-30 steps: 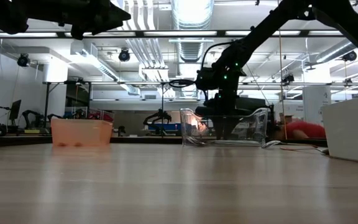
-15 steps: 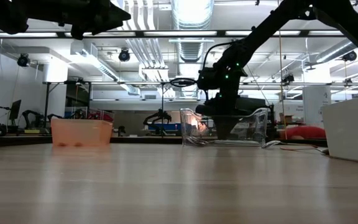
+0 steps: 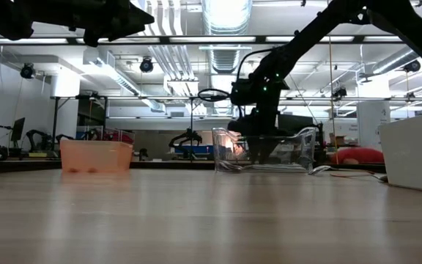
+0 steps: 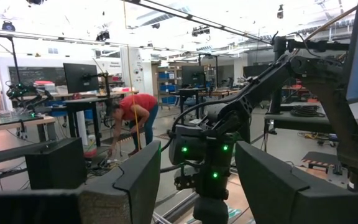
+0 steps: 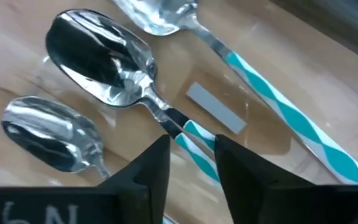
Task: Sort silverware by color (type)
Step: Adjust the blue patterned spoon on the transparent bin
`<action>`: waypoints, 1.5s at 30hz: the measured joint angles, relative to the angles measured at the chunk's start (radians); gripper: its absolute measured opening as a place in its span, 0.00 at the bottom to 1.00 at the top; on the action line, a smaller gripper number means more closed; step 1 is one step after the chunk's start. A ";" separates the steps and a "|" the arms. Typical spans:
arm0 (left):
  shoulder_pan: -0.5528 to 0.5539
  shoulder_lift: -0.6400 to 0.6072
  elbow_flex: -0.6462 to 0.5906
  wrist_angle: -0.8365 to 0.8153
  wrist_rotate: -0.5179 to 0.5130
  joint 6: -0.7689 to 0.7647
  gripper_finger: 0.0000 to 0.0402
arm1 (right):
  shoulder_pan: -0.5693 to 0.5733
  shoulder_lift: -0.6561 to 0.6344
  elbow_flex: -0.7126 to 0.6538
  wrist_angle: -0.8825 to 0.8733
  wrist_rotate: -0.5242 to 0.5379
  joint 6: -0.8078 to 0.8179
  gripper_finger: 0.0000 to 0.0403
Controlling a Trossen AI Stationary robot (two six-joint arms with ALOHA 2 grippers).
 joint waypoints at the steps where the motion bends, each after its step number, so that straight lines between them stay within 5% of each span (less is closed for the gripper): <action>1: 0.000 0.000 0.000 0.000 0.000 0.000 0.47 | 0.000 0.001 0.008 -0.003 0.000 -0.001 0.32; 20: 0.000 0.000 0.000 -0.002 0.000 0.000 0.47 | -0.005 0.048 0.032 -0.004 -0.002 -0.158 0.35; 36: -0.001 0.000 0.000 -0.005 0.000 0.000 0.47 | -0.005 0.059 0.035 0.006 -0.010 -0.188 0.12; 45: -0.001 0.000 0.000 -0.005 0.000 0.000 0.47 | -0.005 0.036 0.038 -0.003 -0.009 -0.220 0.08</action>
